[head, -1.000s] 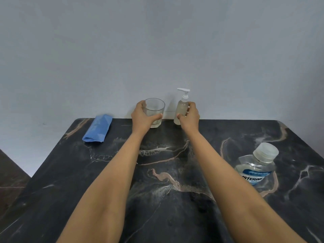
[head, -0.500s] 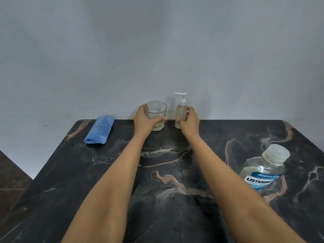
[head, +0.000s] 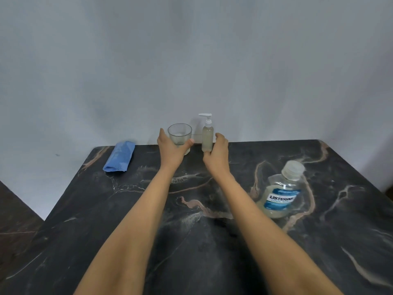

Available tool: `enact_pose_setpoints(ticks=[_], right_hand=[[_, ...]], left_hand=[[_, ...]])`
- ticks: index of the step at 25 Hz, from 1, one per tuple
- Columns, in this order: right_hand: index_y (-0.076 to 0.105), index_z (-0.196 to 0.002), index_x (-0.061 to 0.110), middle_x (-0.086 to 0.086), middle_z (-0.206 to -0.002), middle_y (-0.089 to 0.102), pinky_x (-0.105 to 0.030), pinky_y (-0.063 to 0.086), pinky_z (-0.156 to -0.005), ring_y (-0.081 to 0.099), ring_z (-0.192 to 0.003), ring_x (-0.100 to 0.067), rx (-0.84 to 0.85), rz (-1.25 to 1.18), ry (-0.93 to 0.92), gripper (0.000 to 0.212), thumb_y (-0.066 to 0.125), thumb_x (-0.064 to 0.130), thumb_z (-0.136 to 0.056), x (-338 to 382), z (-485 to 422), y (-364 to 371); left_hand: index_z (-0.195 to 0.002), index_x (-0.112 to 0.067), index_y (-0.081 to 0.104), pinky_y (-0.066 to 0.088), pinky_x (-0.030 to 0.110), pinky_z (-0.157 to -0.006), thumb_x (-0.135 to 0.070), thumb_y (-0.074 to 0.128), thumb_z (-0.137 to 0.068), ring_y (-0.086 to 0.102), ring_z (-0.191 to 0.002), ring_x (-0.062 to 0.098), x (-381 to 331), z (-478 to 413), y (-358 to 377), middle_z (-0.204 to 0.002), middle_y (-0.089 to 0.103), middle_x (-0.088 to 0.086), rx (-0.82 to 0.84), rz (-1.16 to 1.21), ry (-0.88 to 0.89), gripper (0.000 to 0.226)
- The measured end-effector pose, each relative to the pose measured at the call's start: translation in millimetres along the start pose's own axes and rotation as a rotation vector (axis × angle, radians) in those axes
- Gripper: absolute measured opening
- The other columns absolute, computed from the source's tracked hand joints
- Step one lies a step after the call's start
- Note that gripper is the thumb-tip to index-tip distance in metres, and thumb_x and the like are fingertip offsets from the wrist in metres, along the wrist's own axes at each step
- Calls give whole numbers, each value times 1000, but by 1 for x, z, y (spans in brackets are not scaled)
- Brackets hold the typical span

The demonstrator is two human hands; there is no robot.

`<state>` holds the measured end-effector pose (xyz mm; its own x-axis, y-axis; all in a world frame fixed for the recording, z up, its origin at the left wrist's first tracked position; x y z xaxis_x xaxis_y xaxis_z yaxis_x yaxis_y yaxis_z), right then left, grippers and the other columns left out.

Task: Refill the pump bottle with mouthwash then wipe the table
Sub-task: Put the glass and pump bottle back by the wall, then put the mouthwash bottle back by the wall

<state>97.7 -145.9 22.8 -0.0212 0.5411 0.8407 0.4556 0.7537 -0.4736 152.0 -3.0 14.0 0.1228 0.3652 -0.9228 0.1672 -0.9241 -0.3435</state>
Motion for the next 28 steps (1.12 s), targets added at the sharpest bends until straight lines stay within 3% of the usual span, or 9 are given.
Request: enact_pose_setpoints(ticks=[4,8,12,16,18,21,25,28], right_hand=[[35,-139,4,-12,-139,37,-13,29,-95,45,-122,-20,13,-39,-136,54,52,-1,-88,21,63,-36],[49,-128,7,-5,-124,48,-5,37,-88,51,-101,-6,-110,-69,-267,42,55,3,-87,21,122,-77],[55,-113,7,-1,-108,51,-23,49,-84,54,-96,-11,-317,-119,-294,30,52,-3,-84,-6,170,-125],[48,-120,4,-4,-121,43,-24,43,-95,46,-114,-18,-513,-92,-148,42,45,-11,-81,-50,178,-172],[41,-133,5,-8,-136,40,-24,32,-107,38,-130,-19,-422,-34,1,52,42,-12,-83,-73,169,-184],[30,-144,9,-7,-149,35,-31,29,-114,33,-139,-18,-117,-227,138,55,39,-8,-92,-93,151,-186],[36,-137,11,-6,-135,53,-33,40,-108,49,-128,-19,192,-404,126,46,48,-3,-95,-103,133,-181],[48,-124,13,-3,-122,62,-28,47,-101,58,-117,-16,248,-410,109,34,52,-2,-94,-104,123,-179]], left_hand=[[-150,-5,17,31,35,-110,-40,75,-81,32,-138,28,-25,61,-9,-151,28,16,-12,60,18,97],[-143,-8,32,40,33,-103,-36,72,-84,44,-127,22,-32,122,-8,-142,41,11,17,78,19,76],[-138,-10,40,42,26,-93,-30,71,-86,52,-119,16,-29,173,8,-139,47,8,68,125,-40,64],[-130,-12,48,45,28,-97,-27,72,-86,53,-114,13,-33,205,23,-132,53,3,112,182,-29,53],[-127,-11,52,44,28,-100,-24,72,-86,55,-115,15,-35,213,30,-127,57,3,147,184,-8,48],[-124,-12,53,44,26,-98,-22,73,-86,56,-113,15,-35,220,35,-122,59,1,181,165,20,44],[-123,-14,52,45,27,-98,-21,72,-86,55,-112,14,-27,218,34,-121,58,1,186,157,17,42],[-123,-14,53,44,28,-99,-20,71,-86,55,-111,13,-24,210,35,-119,58,-2,174,154,5,42]])
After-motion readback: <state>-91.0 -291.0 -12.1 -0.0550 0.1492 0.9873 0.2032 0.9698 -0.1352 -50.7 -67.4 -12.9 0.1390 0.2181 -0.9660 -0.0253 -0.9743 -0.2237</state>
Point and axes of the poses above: each hand's wrist, its own z-axis away from the middle knuckle, its own y-axis out of the palm, x = y × z, the point moved 3 cm from there along -z, towards the middle knuckle
